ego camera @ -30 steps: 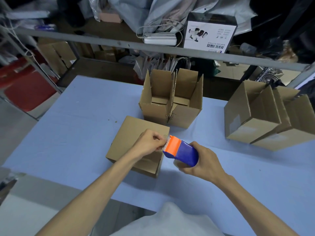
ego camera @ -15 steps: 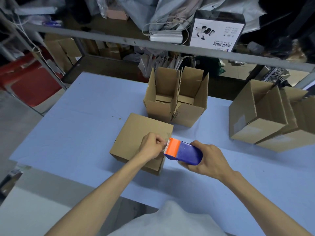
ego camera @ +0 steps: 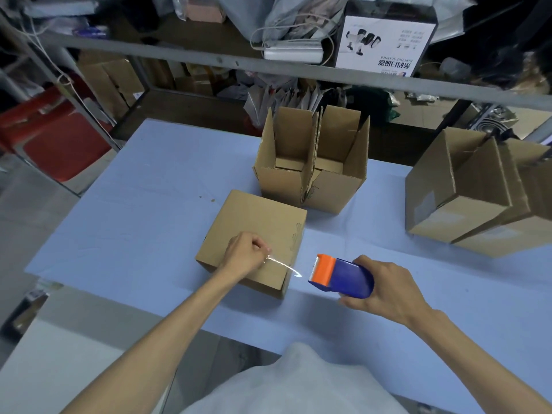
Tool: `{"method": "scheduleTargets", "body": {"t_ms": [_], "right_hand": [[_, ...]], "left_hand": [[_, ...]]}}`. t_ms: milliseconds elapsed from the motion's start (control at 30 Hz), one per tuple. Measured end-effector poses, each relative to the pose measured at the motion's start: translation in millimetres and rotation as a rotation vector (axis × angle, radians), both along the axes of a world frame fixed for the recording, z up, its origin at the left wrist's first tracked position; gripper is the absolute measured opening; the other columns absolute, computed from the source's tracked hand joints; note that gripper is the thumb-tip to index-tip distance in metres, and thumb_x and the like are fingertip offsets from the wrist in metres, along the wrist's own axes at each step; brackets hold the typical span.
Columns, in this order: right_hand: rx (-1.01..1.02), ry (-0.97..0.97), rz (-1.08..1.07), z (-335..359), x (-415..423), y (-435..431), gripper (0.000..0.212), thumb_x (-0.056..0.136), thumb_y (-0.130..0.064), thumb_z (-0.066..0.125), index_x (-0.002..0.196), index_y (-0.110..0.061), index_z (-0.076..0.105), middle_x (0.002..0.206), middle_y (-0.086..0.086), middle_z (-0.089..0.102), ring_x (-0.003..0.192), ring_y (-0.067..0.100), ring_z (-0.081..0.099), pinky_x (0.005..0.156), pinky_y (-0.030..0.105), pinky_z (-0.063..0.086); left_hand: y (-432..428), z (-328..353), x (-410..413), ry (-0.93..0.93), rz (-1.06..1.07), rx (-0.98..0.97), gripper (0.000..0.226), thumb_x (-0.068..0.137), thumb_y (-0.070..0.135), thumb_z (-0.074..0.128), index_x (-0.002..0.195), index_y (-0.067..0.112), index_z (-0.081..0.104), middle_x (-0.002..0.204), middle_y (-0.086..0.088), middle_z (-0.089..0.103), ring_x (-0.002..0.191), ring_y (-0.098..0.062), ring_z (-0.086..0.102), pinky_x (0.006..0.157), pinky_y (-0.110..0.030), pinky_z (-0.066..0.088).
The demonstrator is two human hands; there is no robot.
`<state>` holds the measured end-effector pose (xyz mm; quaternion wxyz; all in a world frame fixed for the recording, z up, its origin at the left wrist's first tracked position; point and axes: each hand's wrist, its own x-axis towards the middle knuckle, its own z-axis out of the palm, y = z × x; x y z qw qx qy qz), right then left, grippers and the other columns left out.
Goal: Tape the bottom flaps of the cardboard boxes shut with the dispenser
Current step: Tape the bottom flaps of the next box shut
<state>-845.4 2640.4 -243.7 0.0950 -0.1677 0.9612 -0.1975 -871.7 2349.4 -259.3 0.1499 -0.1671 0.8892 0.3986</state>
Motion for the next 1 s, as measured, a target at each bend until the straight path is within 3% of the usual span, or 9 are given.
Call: {"method": "scheduleTargets", "body": {"t_ms": [200,400,633,767,900,1000], "right_hand": [[0.008,0.066,-0.049,7,-12,2,0.048,0.055,-0.067,0.069,0.089,-0.035,0.056,0.063,-0.023,0.049,0.052,0.0,0.043,0.048,0.008,0.023],[0.025,0.053,-0.023,11,-28,8,0.051,0.058,-0.062,0.073,0.095,-0.03,0.06,0.07,-0.017,0.057,0.058,0.008,0.05,0.05,0.011,0.03],[0.058,0.015,-0.007,5,-33,9,0.056,0.061,-0.061,0.075,0.103,-0.028,0.058,0.084,-0.011,0.066,0.066,0.008,0.052,0.055,0.013,0.035],[0.064,0.014,-0.028,4,-35,10,0.053,0.061,-0.06,0.075,0.1,-0.027,0.059,0.08,-0.011,0.066,0.065,0.011,0.054,0.054,0.017,0.038],[0.065,0.059,-0.067,6,-40,12,0.05,0.06,-0.058,0.077,0.096,-0.028,0.06,0.07,-0.016,0.055,0.059,0.011,0.049,0.049,0.012,0.028],[0.064,0.061,-0.056,6,-45,14,0.052,0.061,-0.059,0.077,0.099,-0.028,0.06,0.075,-0.013,0.062,0.062,0.012,0.052,0.051,0.013,0.031]], "left_hand": [[5,-1,-7,0.075,0.075,0.065,0.019,0.08,0.033,0.073,0.071,0.017,0.068,0.067,0.004,0.065,0.069,-0.013,0.061,0.065,-0.027,0.05],[14,2,-21,0.129,0.053,0.044,0.016,0.08,0.027,0.075,0.072,0.014,0.07,0.069,0.003,0.068,0.073,-0.013,0.065,0.064,-0.021,0.046],[21,2,-29,0.122,0.019,0.005,0.018,0.075,0.022,0.08,0.062,0.018,0.067,0.057,0.017,0.057,0.073,-0.013,0.06,0.067,-0.021,0.043],[22,1,-31,0.131,0.015,-0.003,0.017,0.076,0.024,0.079,0.065,0.017,0.068,0.058,0.014,0.059,0.075,-0.015,0.063,0.068,-0.023,0.046],[23,3,-37,0.149,0.027,0.031,0.016,0.078,0.025,0.079,0.073,0.011,0.072,0.064,0.003,0.067,0.077,-0.018,0.068,0.077,-0.032,0.055],[24,6,-40,0.15,0.025,0.046,0.015,0.079,0.024,0.077,0.076,0.01,0.072,0.064,0.002,0.066,0.078,-0.018,0.069,0.08,-0.035,0.056]]}}
